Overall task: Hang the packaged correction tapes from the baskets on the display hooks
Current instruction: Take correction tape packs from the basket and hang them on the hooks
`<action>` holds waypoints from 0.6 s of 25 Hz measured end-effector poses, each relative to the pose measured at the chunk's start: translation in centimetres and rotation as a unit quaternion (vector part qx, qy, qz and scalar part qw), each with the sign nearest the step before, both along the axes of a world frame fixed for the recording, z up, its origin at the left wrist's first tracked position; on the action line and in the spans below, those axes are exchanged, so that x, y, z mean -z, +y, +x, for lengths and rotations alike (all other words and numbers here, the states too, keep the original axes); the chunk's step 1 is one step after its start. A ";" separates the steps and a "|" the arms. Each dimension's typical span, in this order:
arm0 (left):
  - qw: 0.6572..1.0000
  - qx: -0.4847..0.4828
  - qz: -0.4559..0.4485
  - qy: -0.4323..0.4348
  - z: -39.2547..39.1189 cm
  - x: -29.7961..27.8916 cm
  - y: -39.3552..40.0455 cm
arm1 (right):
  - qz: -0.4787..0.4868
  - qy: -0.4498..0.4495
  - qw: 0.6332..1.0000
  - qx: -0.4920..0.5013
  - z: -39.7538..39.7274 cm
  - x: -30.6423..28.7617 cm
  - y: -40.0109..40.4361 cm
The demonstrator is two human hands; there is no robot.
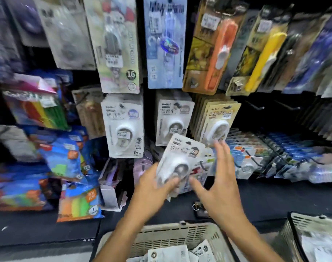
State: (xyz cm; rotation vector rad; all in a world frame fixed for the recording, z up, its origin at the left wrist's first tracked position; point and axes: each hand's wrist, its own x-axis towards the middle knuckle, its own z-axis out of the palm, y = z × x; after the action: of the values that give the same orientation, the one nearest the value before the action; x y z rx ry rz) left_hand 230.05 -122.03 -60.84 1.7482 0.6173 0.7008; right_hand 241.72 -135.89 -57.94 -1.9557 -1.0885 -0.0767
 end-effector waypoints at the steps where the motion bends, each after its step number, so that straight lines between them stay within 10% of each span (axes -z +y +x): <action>1: 0.999 0.011 -0.036 -0.033 0.1 -1.2 -0.2 | 0.033 0.204 0.978 -0.016 -0.2 -0.5 0.3; 4: 0.993 0.021 -0.094 -0.060 -0.5 -3.9 -0.2 | 0.076 0.444 0.882 -0.137 -1.3 -1.0 2.3; 10: 0.934 -0.158 0.285 0.145 -2.6 -5.8 2.3 | 0.169 0.403 0.899 -0.030 -1.5 -4.1 4.4; 15: 0.906 -0.160 0.337 0.203 -3.2 -5.8 3.5 | 0.156 0.382 0.911 0.019 -2.1 -4.1 2.7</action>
State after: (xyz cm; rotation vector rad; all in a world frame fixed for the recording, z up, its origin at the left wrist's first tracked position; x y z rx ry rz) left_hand 226.88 -118.57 -55.03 2.5055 1.0515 0.8449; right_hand 239.64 -133.15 -53.84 -1.4946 -0.4749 0.4386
